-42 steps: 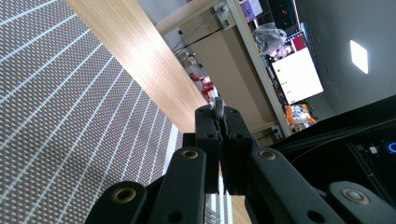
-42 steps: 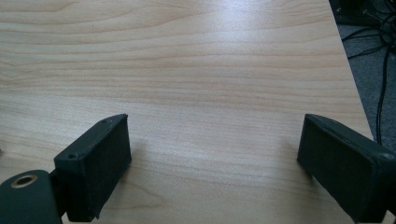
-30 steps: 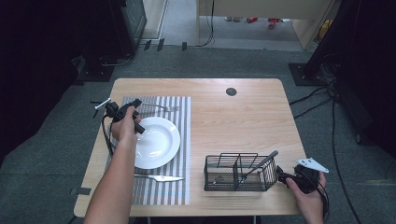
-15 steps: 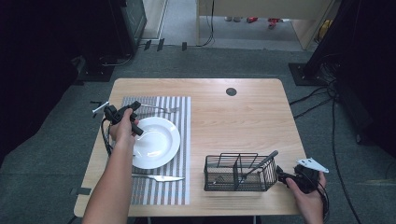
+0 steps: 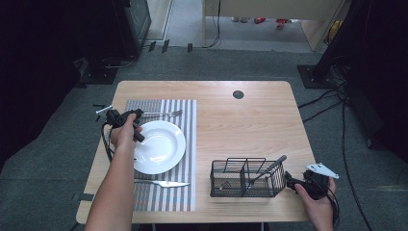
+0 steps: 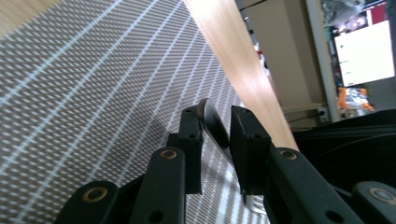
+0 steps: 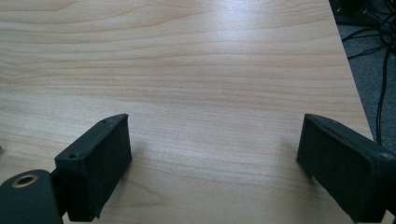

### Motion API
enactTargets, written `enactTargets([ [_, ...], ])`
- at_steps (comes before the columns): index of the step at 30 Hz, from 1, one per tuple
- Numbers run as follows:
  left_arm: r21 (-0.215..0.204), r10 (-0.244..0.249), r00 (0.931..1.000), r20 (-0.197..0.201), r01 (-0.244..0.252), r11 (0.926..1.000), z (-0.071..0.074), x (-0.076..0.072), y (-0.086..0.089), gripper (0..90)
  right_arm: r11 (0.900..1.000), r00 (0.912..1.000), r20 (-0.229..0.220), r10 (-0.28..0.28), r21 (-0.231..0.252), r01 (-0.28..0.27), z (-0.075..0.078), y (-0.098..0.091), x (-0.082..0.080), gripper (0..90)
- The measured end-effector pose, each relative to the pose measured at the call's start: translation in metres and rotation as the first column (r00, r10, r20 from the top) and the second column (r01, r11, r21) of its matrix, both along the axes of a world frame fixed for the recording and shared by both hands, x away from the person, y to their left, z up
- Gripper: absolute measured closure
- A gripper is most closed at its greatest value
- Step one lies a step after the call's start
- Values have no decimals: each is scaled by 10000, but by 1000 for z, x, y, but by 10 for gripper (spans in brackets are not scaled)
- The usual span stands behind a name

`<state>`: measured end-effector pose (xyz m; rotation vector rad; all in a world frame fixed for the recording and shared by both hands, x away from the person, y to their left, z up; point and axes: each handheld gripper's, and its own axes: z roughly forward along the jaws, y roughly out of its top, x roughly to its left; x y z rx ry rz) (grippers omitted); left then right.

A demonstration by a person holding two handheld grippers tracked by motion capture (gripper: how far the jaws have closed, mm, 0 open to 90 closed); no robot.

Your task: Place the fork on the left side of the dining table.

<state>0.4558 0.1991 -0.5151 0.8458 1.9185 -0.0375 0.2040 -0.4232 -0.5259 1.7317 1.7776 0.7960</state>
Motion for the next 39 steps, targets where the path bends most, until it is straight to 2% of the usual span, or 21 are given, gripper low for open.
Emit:
enactTargets([
  [4, 83, 69, 9997, -230, -67, 9999, -3, 1, 1, 727, 10000, 10000, -1, -3, 2, 3, 0, 0, 0, 97],
  [7, 294, 41, 9994, -340, -31, 9996, -4, 2, 0, 712, 10000, 10000, 4, 1, -1, -1, 0, 0, 0, 97],
  [13, 583, -13, 9993, -381, 35, 9983, -4, 5, -3, 658, 10000, 10000, 11, 16, -6, -16, 0, 0, 0, 97],
  [19, 350, -69, 9992, -389, 83, 9994, -4, 6, -1, 633, 10000, 10000, 9, 19, -6, -19, 0, 0, 0, 97],
  [22, 60, -91, 9991, -414, 94, 9999, -2, 8, 0, 563, 10000, 10000, 9, 18, -7, -18, 0, 0, 0, 97],
  [26, 309, -115, 9986, -520, 131, 9994, 2, 10, -1, 488, 10000, 10000, 11, 20, -7, -20, 0, 0, 0, 97],
  [39, 66, 100, 9987, -501, -97, 9999, 9, 12, 0, 426, 10000, 10000, 11, 19, -8, -19, 0, 0, 0, 97],
])
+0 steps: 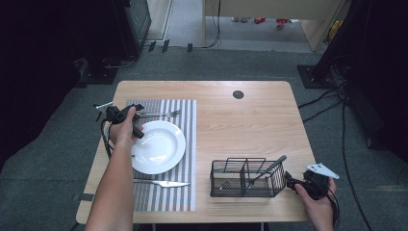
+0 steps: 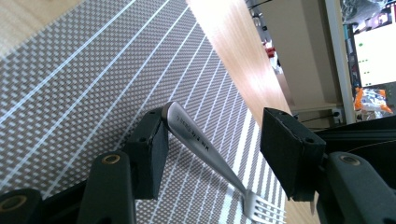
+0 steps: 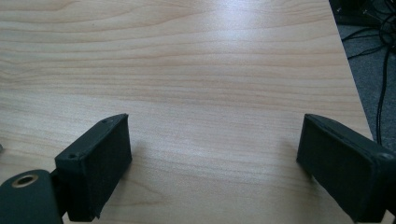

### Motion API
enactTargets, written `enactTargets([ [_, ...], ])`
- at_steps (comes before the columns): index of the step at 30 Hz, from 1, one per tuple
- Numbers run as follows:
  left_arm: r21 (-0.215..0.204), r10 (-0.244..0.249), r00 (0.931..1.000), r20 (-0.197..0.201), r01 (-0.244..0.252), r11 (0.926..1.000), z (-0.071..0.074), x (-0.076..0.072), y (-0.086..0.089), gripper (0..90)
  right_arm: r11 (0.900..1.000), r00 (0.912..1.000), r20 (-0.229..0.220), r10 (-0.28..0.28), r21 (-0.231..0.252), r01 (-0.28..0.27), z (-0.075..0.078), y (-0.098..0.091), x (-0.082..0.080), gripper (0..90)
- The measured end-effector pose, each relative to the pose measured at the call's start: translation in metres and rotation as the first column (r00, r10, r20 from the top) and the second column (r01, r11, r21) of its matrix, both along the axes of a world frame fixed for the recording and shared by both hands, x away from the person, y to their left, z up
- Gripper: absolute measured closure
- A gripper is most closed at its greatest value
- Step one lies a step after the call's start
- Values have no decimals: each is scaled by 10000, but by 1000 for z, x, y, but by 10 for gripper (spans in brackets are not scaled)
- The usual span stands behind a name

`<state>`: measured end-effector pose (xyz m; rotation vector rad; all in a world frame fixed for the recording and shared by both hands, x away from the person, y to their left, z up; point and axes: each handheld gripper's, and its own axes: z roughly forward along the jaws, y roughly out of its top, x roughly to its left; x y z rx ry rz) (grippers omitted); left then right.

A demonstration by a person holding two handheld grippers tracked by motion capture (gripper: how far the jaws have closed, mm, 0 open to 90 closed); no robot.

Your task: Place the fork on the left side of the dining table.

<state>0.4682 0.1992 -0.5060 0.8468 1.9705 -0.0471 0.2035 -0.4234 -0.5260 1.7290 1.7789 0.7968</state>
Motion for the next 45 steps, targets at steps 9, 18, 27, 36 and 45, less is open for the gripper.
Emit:
enactTargets([
  [9, 139, 30, 10000, -47, -30, 9999, 4, 0, 0, 402, 10000, 10000, 0, -2, 2, 2, 0, 0, 0, 97],
  [18, 444, 56, 10000, -28, -54, 9990, 3, -1, 5, 391, 10000, 10000, 1, 1, -2, -1, 0, 0, 0, 97],
  [27, 327, 123, 9998, 157, -128, 9994, 2, 0, 9, 377, 10000, 10000, -2, 0, 0, 0, 0, 0, 0, 97],
  [36, 558, 118, 9996, 267, -133, 9984, 4, -2, 15, 380, 10000, 10000, -1, -4, 2, 4, 0, 0, 0, 97],
  [45, 439, -367, 9991, 222, 356, 9984, 12, -6, 22, 407, 10000, 10000, -2, -5, -1, 5, 0, 0, 0, 97],
])
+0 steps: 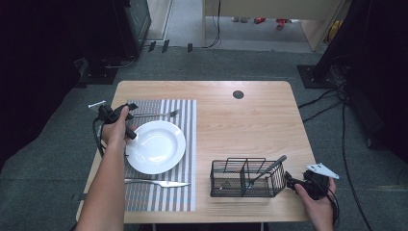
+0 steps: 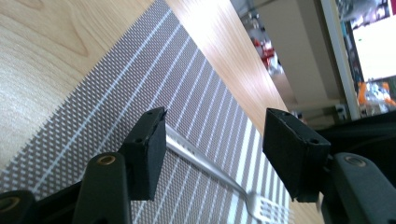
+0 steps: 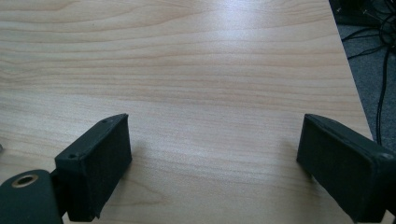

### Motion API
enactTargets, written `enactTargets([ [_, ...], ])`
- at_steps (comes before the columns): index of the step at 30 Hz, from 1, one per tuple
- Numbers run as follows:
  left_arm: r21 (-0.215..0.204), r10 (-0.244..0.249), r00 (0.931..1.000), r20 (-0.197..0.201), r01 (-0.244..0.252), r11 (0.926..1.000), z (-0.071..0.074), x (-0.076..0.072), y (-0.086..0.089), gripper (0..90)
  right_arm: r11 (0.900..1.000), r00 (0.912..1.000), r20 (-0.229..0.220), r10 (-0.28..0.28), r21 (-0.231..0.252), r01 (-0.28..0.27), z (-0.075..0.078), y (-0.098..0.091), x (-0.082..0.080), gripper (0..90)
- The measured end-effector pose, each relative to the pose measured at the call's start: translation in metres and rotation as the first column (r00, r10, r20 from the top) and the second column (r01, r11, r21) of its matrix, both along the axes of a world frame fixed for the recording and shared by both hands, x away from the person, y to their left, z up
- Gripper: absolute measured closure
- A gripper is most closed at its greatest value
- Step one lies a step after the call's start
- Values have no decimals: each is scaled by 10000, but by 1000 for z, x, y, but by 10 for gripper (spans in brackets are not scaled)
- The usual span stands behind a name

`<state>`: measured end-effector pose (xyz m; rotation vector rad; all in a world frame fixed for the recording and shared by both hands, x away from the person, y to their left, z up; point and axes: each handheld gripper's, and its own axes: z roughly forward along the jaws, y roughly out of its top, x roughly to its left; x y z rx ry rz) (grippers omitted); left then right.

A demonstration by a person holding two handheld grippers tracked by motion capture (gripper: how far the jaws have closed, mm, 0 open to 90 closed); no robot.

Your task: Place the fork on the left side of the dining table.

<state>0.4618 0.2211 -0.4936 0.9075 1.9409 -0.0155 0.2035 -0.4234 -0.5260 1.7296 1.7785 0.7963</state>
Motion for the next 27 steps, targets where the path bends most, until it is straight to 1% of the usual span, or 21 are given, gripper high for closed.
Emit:
enactTargets([
  [1, 46, -62, 10000, -32, 62, 10000, 2, -1, 1, 410, 10000, 10000, 2, 3, 1, -3, 0, 0, 0, 97],
  [2, -258, -123, 9999, 64, 125, 9996, 2, -1, 4, 398, 10000, 10000, -1, 1, 2, -1, 0, 0, 0, 97],
  [3, -805, -170, 9996, 236, 189, 9966, 3, -1, 8, 377, 10000, 10000, 2, 3, -1, -3, 0, 0, 0, 97],
  [4, -1236, -117, 9992, 383, 164, 9922, 4, -3, 12, 382, 10000, 10000, -2, -1, 0, 1, 0, 0, 0, 97],
  [5, -1213, -96, 9989, 455, 151, 9925, 6, -4, 14, 402, 10000, 10000, 2, 1, -1, -1, 0, 0, 0, 97],
  [6, -1011, -67, 9986, 524, 119, 9948, 7, -6, 16, 421, 10000, 10000, 1, 0, 1, 0, 0, 0, 0, 97],
  [7, -793, -53, 9984, 565, 98, 9968, 10, -8, 19, 417, 10000, 10000, 1, -1, 0, 1, 0, 0, 0, 97],
  [8, -696, -32, 9986, 533, 69, 9976, 11, -8, 20, 400, 10000, 10000, 0, 2, -1, -2, 0, 0, 0, 97],
  [10, -577, -234, 9993, 297, 251, 9980, 13, -9, 23, 338, 10000, 10000, 2, 1, 0, -1, 0, 0, 0, 97],
  [12, -555, -487, 9985, 249, 500, 9972, 15, -11, 25, 315, 10000, 10000, 2, 0, 0, 0, 0, 0, 0, 97],
  [13, -512, -561, 9979, 335, 578, 9970, 16, -12, 25, 317, 10000, 10000, 1, 0, -1, 0, 0, 0, 0, 97],
  [14, -379, -539, 9976, 426, 555, 9977, 17, -13, 25, 325, 10000, 10000, 4, 3, -4, -3, 0, 0, 0, 97],
  [15, 123, -453, 9973, 570, 446, 9989, 19, -16, 24, 324, 10000, 10000, 2, 0, 0, 0, 0, 0, 0, 97],
  [16, 532, -370, 9970, 680, 334, 9980, 21, -17, 23, 323, 10000, 10000, 2, 0, -3, 0, 0, 0, 0, 97],
  [17, 781, -303, 9967, 756, 244, 9967, 23, -19, 23, 327, 10000, 10000, 3, 1, -3, -1, 0, 0, 0, 97],
  [19, 1347, -236, 9949, 976, 103, 9908, 27, -22, 22, 332, 10000, 10000, 1, -1, -2, 1, 0, 0, 0, 97],
  [21, 1921, -220, 9928, 1181, -11, 9814, 31, -26, 22, 326, 10000, 10000, 1, -2, 0, 2, 0, 0, 0, 97],
  [24, 2491, -240, 9902, 1379, -113, 9684, 35, -30, 21, 313, 10000, 10000, 1, -2, 0, 2, 0, 0, 0, 97],
  [25, 2829, -360, 9887, 1453, -67, 9591, 37, -33, 20, 309, 10000, 10000, 0, 0, -2, 0, 0, 0, 0, 97],
  [26, 3023, -428, 9879, 1489, -43, 9532, 38, -35, 19, 309, 10000, 10000, 1, -1, -4, 1, 0, 0, 0, 97],
  [27, 3136, -509, 9862, 1576, -11, 9496, 40, -37, 18, 311, 10000, 10000, 3, -1, -3, 1, 0, 0, 0, 97],
])
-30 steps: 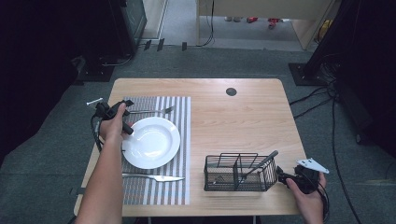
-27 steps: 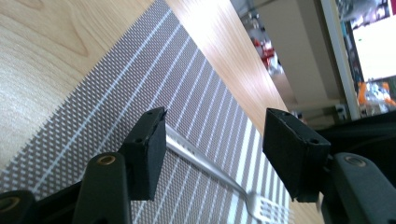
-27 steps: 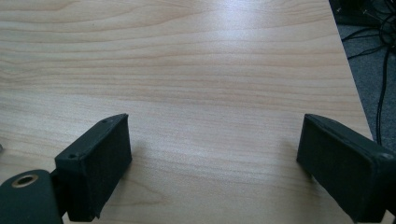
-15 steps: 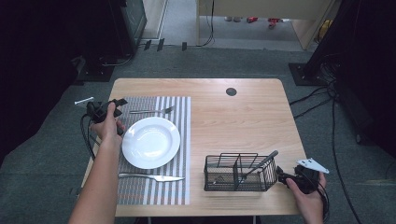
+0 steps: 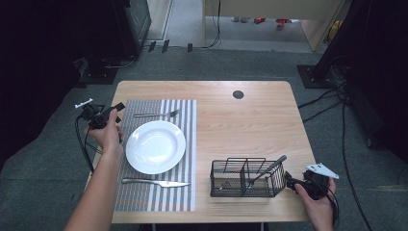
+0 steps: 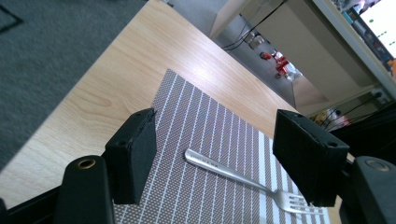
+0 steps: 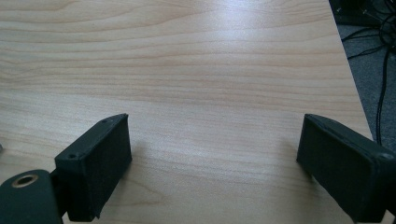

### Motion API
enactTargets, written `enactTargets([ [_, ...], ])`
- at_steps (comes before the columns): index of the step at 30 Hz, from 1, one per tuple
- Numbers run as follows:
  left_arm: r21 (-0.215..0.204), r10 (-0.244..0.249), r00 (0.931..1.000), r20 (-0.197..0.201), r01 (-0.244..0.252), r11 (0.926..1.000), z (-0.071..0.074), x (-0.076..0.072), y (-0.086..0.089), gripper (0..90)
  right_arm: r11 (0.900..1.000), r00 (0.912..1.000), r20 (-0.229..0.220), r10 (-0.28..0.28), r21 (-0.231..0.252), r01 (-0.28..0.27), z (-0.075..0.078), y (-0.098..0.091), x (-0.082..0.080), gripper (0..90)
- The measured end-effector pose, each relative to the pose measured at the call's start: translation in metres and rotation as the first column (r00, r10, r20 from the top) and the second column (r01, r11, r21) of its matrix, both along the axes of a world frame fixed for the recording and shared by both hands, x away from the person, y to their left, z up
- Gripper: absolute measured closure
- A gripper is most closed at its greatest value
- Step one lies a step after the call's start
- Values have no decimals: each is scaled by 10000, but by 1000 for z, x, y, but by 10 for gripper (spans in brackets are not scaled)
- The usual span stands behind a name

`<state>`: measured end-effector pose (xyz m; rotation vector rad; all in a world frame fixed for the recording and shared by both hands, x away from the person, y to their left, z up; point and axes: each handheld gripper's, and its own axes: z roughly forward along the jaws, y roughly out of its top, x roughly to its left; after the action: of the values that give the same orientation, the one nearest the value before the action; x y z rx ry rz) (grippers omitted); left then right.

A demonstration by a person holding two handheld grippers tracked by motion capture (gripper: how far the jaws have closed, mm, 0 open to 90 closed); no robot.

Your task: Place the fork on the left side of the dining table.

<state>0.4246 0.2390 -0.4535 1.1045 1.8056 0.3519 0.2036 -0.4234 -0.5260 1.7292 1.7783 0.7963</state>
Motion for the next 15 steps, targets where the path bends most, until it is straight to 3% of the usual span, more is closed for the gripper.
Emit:
enactTargets([
  [2, 540, -198, 9997, 125, 191, 9984, 4, -4, -3, 305, 10000, 10000, -2, 0, 1, 0, 0, 0, 0, 97],
  [6, 1715, -589, 9979, 270, 534, 9837, 14, -12, -11, 264, 10000, 10000, -2, -1, -1, 1, 0, 0, 0, 97],
  [9, 2411, -887, 9953, 385, 769, 9675, 20, -19, -16, 240, 10000, 10000, -2, -1, 1, 1, 0, 0, 0, 97],
  [15, 3630, -1571, 9844, 788, 1184, 9242, 28, -37, -25, 197, 10000, 10000, -2, 1, 2, -1, 0, 0, 0, 97],
])
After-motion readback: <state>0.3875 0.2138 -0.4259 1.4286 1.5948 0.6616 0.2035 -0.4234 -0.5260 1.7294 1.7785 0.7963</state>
